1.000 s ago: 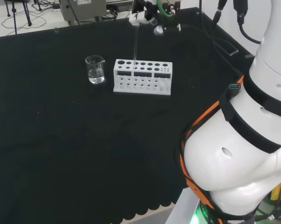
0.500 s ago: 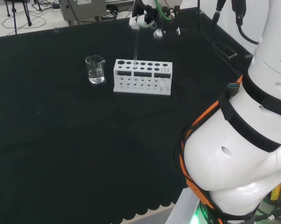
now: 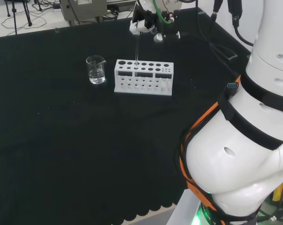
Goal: Put the glass rod back on the white test tube rack.
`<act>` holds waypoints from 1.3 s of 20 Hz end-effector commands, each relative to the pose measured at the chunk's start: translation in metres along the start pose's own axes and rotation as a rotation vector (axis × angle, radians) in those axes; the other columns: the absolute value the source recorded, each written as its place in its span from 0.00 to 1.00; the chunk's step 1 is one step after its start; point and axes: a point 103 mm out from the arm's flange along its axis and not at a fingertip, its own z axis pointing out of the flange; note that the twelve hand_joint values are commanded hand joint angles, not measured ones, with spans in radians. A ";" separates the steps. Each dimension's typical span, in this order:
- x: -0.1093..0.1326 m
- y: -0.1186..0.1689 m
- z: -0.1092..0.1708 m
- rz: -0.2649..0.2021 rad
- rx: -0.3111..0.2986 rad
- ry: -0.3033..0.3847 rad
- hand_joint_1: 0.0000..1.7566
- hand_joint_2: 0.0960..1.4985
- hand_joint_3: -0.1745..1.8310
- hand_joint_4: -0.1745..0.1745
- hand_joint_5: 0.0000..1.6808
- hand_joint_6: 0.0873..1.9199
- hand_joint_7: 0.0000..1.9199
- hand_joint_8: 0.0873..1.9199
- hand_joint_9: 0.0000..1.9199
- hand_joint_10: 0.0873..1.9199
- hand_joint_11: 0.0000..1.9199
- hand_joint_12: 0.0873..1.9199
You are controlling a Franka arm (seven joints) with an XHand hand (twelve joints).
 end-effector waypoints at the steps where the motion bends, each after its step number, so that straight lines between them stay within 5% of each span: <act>1: 0.007 0.014 0.023 -0.028 0.046 0.008 0.74 0.72 0.01 0.00 0.80 0.00 0.61 0.51 0.95 0.33 0.80 0.50; 8: 0.002 0.017 0.031 -0.014 0.037 0.054 0.74 0.72 0.01 0.00 0.80 0.00 0.61 0.51 0.95 0.33 0.80 0.50; 11: 0.003 0.017 0.032 -0.002 0.051 0.002 0.74 0.72 0.01 0.00 0.80 0.00 0.61 0.51 0.95 0.33 0.80 0.50; 23: 0.001 0.035 0.031 -0.016 0.090 0.003 0.74 0.72 0.00 0.00 0.80 0.00 0.61 0.51 0.95 0.33 0.80 0.50; 26: 0.020 0.062 0.043 0.000 0.135 -0.042 0.74 0.72 0.00 0.00 0.80 0.00 0.61 0.51 0.95 0.33 0.80 0.50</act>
